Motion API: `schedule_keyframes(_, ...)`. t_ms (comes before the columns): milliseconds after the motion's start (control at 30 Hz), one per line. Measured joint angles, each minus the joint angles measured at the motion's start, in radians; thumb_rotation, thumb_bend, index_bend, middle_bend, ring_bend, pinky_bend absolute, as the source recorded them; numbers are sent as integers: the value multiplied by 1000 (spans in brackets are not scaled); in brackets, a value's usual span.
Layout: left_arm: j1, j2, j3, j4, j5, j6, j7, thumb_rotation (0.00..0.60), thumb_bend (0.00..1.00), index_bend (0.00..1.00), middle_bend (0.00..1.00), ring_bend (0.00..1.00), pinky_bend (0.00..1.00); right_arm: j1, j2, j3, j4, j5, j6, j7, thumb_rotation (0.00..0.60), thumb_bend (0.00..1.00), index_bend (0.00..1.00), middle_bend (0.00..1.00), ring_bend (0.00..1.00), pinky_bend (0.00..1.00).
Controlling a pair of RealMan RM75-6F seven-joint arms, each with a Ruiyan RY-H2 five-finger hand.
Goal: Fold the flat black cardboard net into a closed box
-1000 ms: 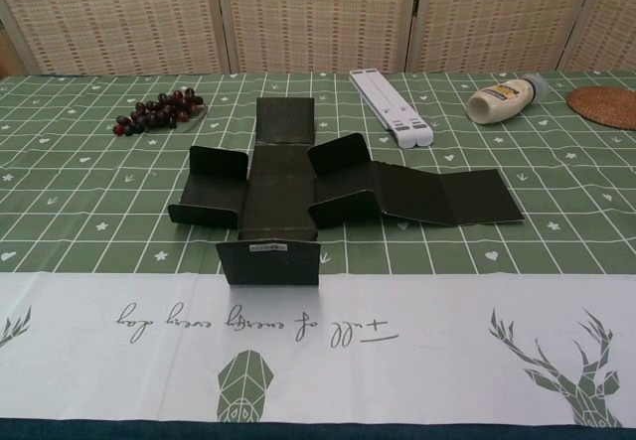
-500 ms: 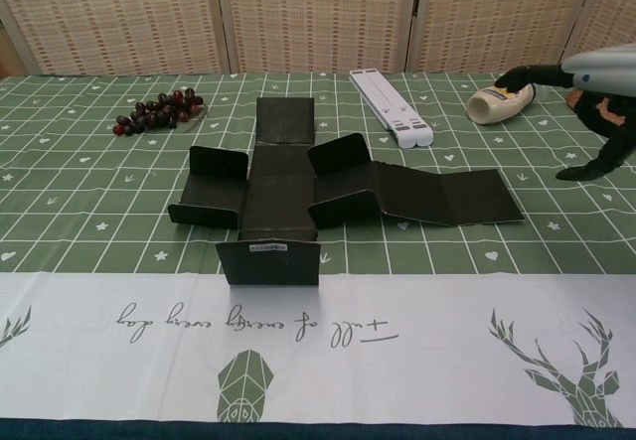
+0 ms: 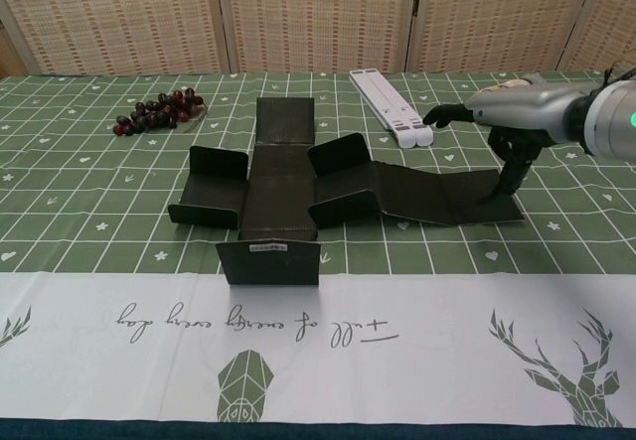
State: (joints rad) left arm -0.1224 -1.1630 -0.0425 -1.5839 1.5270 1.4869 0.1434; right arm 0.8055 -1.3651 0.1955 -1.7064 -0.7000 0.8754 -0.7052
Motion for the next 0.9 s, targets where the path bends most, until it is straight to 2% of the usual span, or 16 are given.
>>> schedule_keyframes(233, -7, -3, 2, 5, 11, -4, -9, 600, 202, 14, 0, 15, 176, 63, -93, -10, 85, 107, 16, -9, 600, 173, 0, 57, 762, 1000)
schedule_keyframes(467, -10, -1, 3, 12, 9, -10, -16, 600, 202, 14, 0, 15, 176, 110, -171, -13, 169, 167, 16, -6, 600, 137, 0, 57, 762, 1000)
schedule_keyframes(900, -15, 3, 4, 17, 0, -23, -17, 600, 202, 14, 0, 14, 176, 221, -234, -8, 275, 321, -56, -14, 600, 168, 0, 76, 762, 1000)
